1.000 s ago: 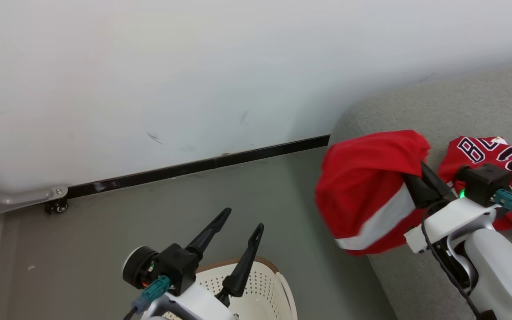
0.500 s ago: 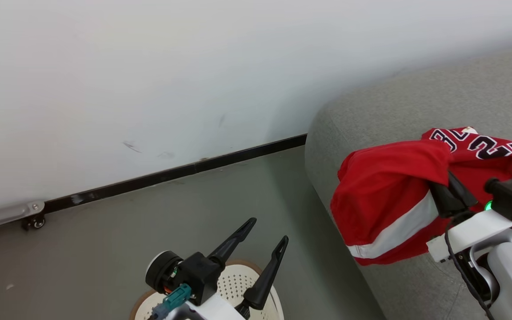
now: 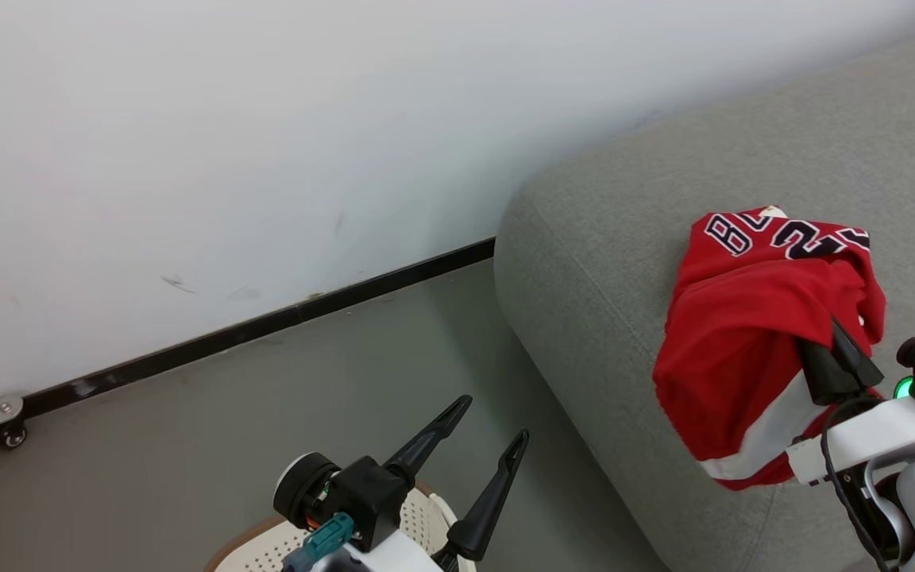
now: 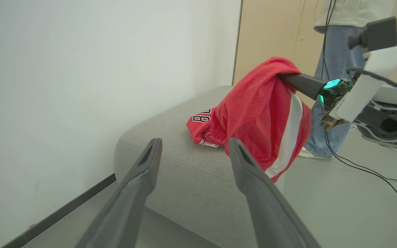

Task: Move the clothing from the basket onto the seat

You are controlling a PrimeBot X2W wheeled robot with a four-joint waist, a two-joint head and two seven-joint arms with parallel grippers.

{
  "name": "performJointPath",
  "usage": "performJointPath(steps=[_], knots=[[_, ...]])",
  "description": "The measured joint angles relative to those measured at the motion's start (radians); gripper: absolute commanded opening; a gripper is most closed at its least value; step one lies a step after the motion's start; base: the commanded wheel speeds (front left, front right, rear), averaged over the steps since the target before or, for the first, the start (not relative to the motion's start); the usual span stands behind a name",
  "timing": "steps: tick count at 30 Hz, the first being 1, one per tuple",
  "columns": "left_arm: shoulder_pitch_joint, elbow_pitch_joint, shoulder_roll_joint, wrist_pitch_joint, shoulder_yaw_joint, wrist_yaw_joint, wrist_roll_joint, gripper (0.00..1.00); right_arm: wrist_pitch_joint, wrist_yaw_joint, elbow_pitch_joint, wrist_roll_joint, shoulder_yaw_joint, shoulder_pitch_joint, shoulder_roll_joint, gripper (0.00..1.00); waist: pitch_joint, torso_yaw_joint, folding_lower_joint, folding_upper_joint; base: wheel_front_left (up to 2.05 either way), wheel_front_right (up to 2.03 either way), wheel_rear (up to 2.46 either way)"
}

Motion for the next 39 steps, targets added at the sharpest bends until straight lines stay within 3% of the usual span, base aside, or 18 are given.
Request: performJointPath(steps=[18, 39], knots=[[0.0, -0.002, -0.005, -0.01, 0.003, 0.005, 0.005, 1.0, 0.042, 0.0, -0.036, -0.01, -0.053, 0.014, 0.014, 0.0, 0.015, -0.084, 0.0, 0.0, 0.0, 0.0, 0.0], [-0.038, -0.086, 0.009, 0.017, -0.007, 0.023, 0.046, 1.0, 0.159, 0.0, 0.094, -0.013, -0.115, -0.32, -0.072, 0.0, 0.122, -0.068, 0.0, 0.0, 0.0, 0.0, 0.0]])
